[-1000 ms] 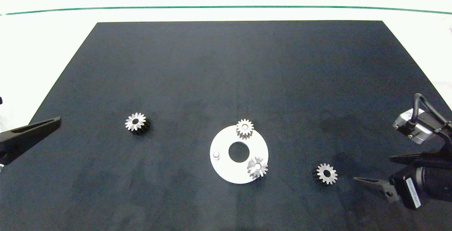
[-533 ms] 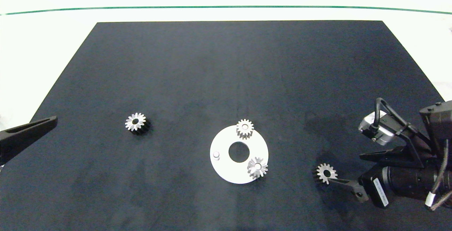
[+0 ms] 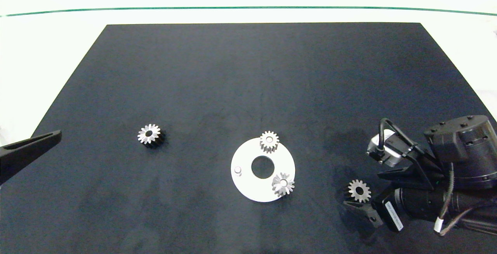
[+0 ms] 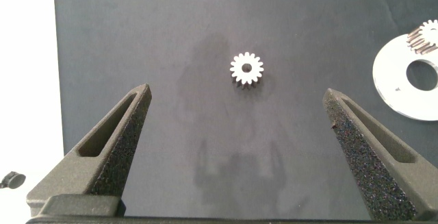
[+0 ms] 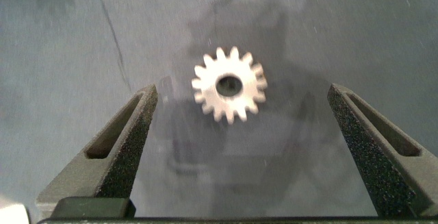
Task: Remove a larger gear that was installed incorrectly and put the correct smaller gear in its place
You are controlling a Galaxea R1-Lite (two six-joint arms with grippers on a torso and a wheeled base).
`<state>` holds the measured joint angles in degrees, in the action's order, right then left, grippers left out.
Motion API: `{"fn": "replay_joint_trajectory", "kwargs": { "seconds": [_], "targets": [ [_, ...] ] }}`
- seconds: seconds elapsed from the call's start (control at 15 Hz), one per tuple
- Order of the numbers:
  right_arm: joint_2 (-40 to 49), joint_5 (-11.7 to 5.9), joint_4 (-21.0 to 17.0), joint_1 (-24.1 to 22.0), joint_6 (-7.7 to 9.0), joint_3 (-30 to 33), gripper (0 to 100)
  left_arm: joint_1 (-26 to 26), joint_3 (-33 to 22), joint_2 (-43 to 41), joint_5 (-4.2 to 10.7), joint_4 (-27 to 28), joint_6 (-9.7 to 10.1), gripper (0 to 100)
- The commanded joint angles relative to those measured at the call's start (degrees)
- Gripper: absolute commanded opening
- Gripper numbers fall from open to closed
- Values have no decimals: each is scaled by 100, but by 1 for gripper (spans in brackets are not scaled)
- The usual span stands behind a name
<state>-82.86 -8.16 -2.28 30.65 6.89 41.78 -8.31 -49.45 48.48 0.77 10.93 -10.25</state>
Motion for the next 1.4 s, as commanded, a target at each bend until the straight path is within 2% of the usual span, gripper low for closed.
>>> {"fn": "replay_joint_trajectory", "kwargs": {
  "seconds": [0.07, 0.27, 0.4, 0.6, 1.4],
  "targets": [
    [-283, -160, 254, 29, 6, -73, 100, 5, 5, 3, 2, 5, -3, 100],
    [-398, -222, 360, 205, 6, -82, 100, 5, 5, -5, 2, 14, -3, 100],
    [-442, -353, 369, 258, 6, -73, 100, 5, 5, -14, 2, 5, -12, 100],
    [-442, -389, 483, 266, 6, -73, 100, -4, 14, -41, 2, 5, -12, 100],
    [-442, -485, 483, 328, 102, -108, 76, -4, 40, -76, 2, 5, -3, 100]
  ]
}}
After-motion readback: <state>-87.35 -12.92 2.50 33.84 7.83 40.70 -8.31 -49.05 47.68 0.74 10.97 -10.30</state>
